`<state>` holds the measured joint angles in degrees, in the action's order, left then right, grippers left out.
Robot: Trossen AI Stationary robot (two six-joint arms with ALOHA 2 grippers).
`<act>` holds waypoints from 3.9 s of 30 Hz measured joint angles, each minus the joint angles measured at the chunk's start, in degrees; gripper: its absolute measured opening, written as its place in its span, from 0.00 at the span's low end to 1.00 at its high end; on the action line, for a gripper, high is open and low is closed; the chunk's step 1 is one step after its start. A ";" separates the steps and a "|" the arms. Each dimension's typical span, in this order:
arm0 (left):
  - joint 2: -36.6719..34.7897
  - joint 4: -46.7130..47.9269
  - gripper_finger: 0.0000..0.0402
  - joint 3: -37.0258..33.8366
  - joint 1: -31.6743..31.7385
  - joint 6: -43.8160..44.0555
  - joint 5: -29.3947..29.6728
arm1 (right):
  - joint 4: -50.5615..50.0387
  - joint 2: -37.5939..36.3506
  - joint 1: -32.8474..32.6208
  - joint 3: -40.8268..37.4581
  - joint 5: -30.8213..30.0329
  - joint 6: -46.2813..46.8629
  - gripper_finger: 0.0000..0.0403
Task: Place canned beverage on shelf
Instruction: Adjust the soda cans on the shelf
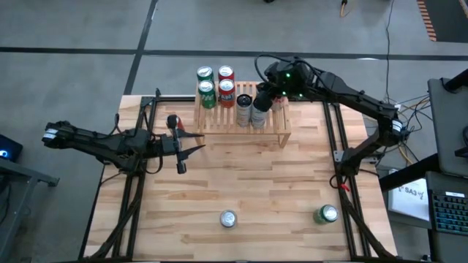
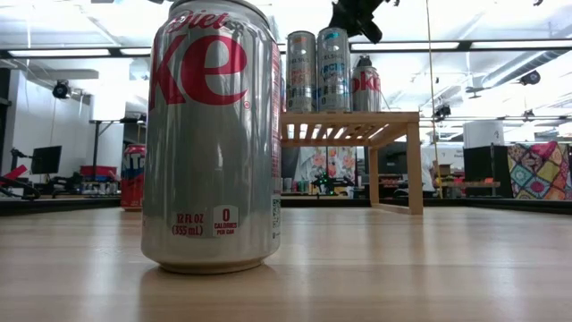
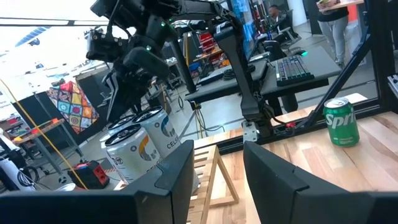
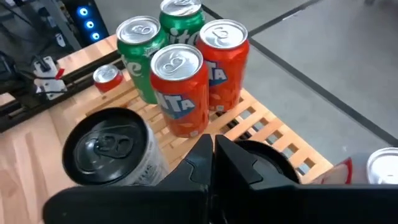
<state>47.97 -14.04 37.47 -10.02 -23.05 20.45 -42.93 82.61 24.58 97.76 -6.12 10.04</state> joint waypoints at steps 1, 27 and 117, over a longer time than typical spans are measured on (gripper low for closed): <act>0.00 0.01 0.31 0.00 0.00 0.00 0.00 | -0.01 0.16 -0.04 0.00 0.09 -0.02 0.02; 0.00 0.37 0.31 0.00 0.02 -0.03 0.00 | -0.05 1.09 -2.21 0.00 0.10 -1.08 0.02; 0.02 0.41 0.31 0.00 0.01 0.02 0.00 | -20.63 3.08 0.33 9.26 -8.47 -6.84 0.02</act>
<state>47.99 -13.63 37.47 -10.01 -23.03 20.45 -63.55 85.70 24.91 107.01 -14.59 3.20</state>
